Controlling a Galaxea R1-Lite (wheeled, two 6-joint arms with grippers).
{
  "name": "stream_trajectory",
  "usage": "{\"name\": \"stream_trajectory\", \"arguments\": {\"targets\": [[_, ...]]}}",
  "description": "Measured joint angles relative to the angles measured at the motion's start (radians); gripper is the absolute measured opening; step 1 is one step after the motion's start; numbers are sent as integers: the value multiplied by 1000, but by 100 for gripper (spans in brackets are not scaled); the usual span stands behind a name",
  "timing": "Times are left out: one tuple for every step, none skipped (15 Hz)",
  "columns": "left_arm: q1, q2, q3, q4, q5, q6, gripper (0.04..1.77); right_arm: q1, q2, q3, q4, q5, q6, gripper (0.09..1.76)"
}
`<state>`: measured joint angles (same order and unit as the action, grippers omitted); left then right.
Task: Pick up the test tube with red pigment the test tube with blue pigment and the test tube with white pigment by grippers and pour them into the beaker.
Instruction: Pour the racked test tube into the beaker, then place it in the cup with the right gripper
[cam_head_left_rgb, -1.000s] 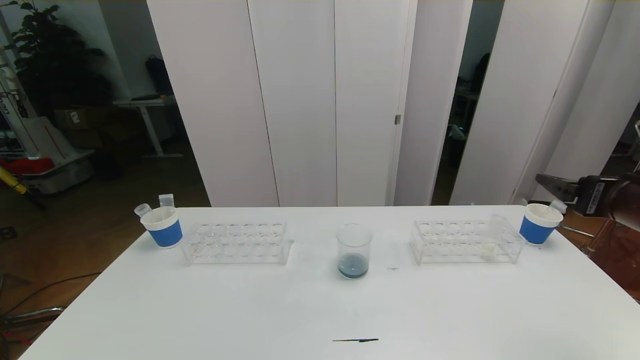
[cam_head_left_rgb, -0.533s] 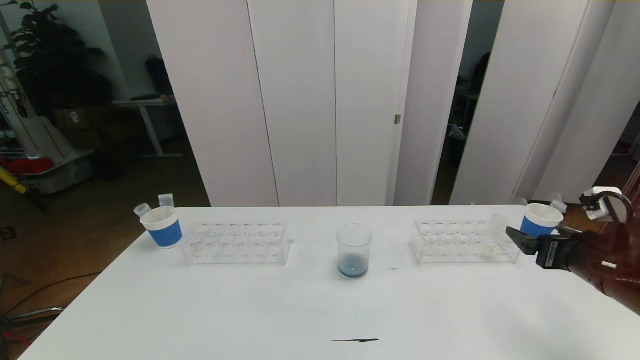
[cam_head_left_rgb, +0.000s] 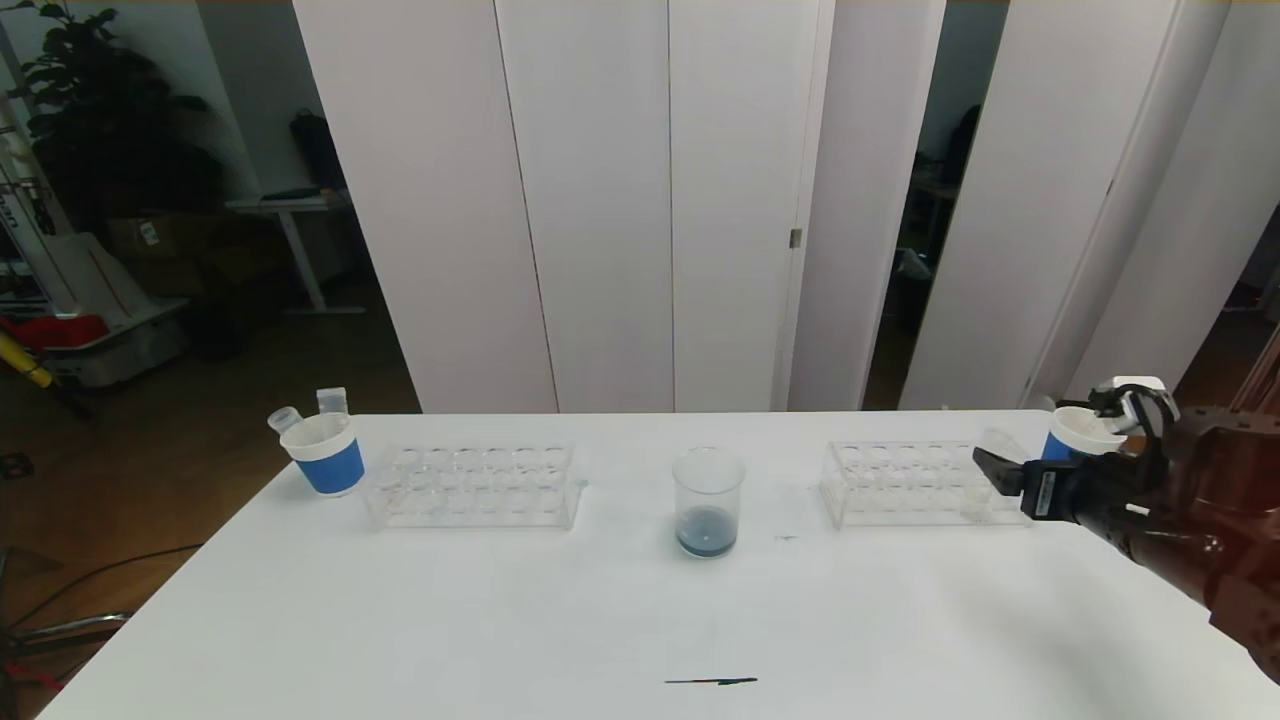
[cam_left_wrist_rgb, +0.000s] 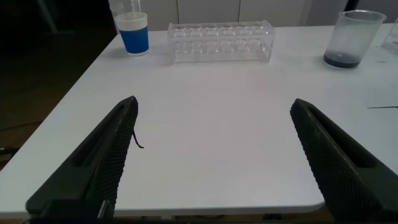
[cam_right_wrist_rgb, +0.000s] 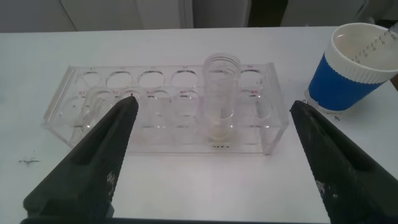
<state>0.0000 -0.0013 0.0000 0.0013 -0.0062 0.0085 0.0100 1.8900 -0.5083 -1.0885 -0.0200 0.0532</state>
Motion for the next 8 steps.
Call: {"name": "stream_trajectory", "arguments": {"targets": [[0,0,0,0,0,0,175,1,22,-26,0,0,-1,175],[0,0,0,0,0,0,175,3,40,-40,0,0,-3,175],[0,0,0,0,0,0,175,6,53,-48,-1,-1,-4,175],[0,0,0,0,0,0,175,8,66,-54,-6,-1,-13,175],[0,0,0,0,0,0,175,9,76,-57,-15,-1,-24,175],[0,0,0,0,0,-1,175,9,83,-57,-26,-1,-29,175],[0,0,0,0,0,0,175,9,92,-57,-37,-1,-30,175],[0,0,0,0,0,0,175,9,102,-57,-43,-1,-31,175]]}}
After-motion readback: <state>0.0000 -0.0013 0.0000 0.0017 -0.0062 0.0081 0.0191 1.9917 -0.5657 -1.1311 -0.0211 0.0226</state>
